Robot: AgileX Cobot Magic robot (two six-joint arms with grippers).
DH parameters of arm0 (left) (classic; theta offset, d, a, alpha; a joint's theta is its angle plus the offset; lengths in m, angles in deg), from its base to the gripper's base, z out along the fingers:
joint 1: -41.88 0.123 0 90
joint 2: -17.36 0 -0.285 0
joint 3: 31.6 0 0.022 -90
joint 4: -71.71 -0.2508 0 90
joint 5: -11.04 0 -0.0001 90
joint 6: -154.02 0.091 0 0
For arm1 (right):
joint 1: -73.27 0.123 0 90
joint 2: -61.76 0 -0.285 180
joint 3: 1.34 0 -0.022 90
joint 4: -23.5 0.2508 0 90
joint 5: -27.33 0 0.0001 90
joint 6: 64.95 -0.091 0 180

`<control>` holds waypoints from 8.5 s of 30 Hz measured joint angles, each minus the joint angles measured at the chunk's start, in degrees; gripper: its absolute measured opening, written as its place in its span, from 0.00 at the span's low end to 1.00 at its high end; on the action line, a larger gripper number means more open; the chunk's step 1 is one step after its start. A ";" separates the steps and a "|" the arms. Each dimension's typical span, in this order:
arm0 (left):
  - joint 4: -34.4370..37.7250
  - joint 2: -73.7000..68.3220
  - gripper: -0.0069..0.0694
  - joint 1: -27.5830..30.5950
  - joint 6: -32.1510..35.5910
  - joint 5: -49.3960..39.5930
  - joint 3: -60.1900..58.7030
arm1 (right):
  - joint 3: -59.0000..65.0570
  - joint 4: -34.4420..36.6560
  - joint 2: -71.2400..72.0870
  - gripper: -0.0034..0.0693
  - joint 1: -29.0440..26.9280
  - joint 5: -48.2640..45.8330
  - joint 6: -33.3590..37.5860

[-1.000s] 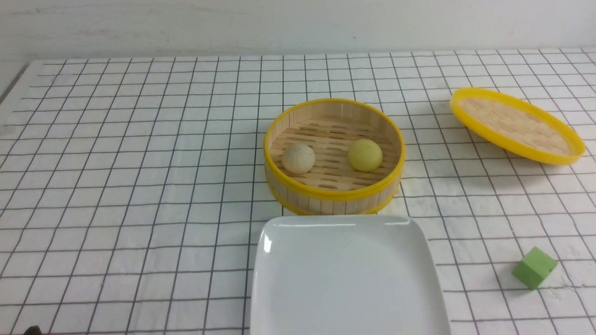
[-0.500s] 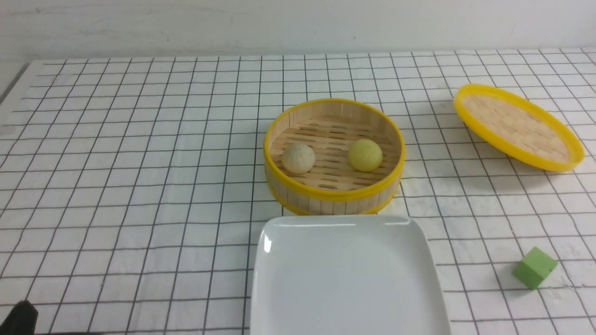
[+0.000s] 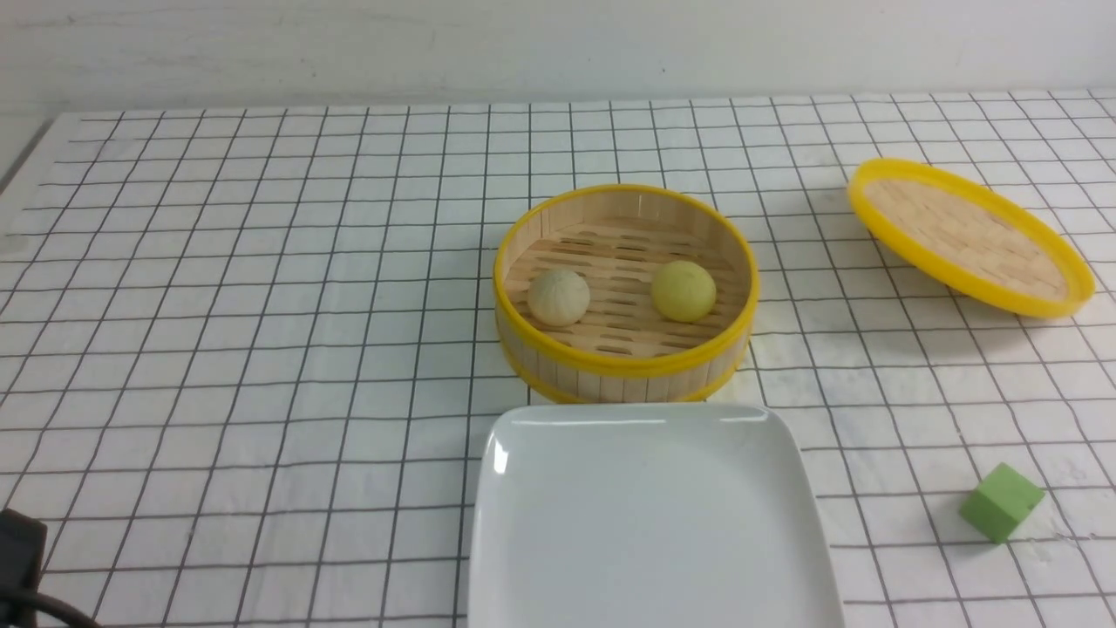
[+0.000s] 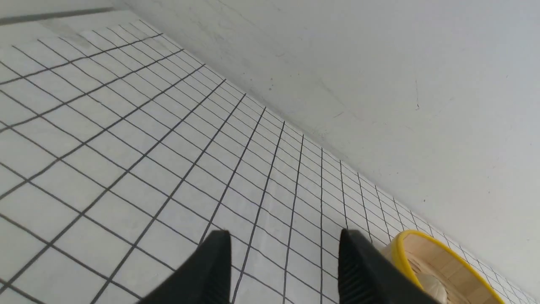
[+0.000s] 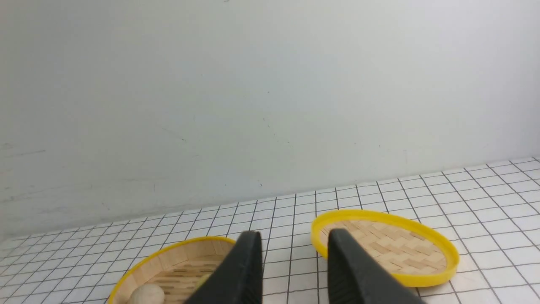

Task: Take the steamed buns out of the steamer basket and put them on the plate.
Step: Use the right arm to grab the steamed stuffed bun that is closest to it, then use the right arm to put the steamed stuffed bun into the plate, then use the left arm to grab the steamed stuffed bun that is closest to it

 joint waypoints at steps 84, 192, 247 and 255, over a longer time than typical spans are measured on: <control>48.99 -40.71 0.59 0.00 78.12 -32.60 29.30 | -91.67 -10.02 -135.65 0.32 29.02 -32.41 29.30; 69.80 -65.35 0.59 0.00 104.21 -43.41 37.17 | -46.96 -27.13 -51.61 0.74 41.52 -27.40 -3.54; 16.68 -116.70 0.37 -29.02 70.56 -17.19 86.56 | -34.30 -32.74 -49.67 0.74 41.52 -33.72 -2.95; 13.43 -116.70 0.09 -29.02 70.56 -21.32 86.56 | -34.30 -33.65 -49.67 0.69 41.52 -33.72 -2.95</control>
